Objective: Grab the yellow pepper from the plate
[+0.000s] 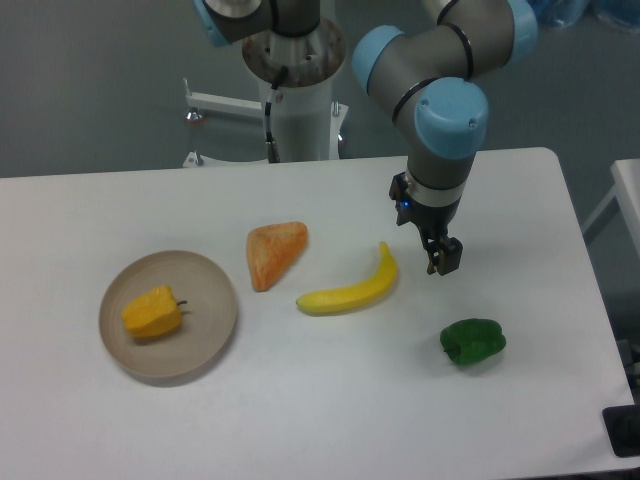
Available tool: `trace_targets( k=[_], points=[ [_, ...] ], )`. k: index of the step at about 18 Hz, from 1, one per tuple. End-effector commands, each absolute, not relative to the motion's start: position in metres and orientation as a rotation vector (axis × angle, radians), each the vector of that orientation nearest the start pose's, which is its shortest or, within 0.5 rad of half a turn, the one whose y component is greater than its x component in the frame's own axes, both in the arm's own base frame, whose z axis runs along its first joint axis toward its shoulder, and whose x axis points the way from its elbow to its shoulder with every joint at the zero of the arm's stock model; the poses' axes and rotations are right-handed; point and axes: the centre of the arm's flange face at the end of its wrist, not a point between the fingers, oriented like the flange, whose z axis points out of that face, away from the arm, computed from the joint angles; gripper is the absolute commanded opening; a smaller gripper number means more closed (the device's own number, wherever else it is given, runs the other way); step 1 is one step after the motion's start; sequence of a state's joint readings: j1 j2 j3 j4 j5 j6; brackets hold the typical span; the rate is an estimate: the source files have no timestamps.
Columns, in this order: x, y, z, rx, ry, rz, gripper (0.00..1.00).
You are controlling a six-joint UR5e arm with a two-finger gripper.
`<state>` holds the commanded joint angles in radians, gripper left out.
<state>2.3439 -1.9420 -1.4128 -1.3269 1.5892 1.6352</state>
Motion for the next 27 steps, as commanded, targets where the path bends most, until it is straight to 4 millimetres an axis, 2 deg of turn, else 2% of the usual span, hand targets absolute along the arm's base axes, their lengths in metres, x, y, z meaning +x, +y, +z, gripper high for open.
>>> trace_targets(
  k=[7, 8, 10, 11, 13, 14, 17, 20, 22, 27],
  points=[
    [-0.350, 0.559, 0.376, -2.867, 1.286, 0.053, 1.00],
    [-0.343, 0.564, 0.375, -2.860, 1.240, 0.033, 1.00],
    [-0.320, 0.575, 0.377, -2.854, 1.113, -0.007, 1.00],
    [-0.295, 0.588, 0.379, -2.846, 1.093, -0.017, 1.00],
    [-0.260, 0.605, 0.378, -2.828, 1.119, -0.004, 1.00],
    [-0.232, 0.615, 0.375, -2.818, 1.155, -0.013, 1.00],
    [-0.178, 0.631, 0.370, -2.812, 1.183, -0.037, 1.00],
    [-0.134, 0.649, 0.357, -2.809, 1.209, -0.053, 1.00],
    [-0.093, 0.665, 0.346, -2.790, 1.213, -0.030, 1.00],
    [-0.044, 0.683, 0.324, -2.762, 1.247, -0.023, 1.00]
  ],
)
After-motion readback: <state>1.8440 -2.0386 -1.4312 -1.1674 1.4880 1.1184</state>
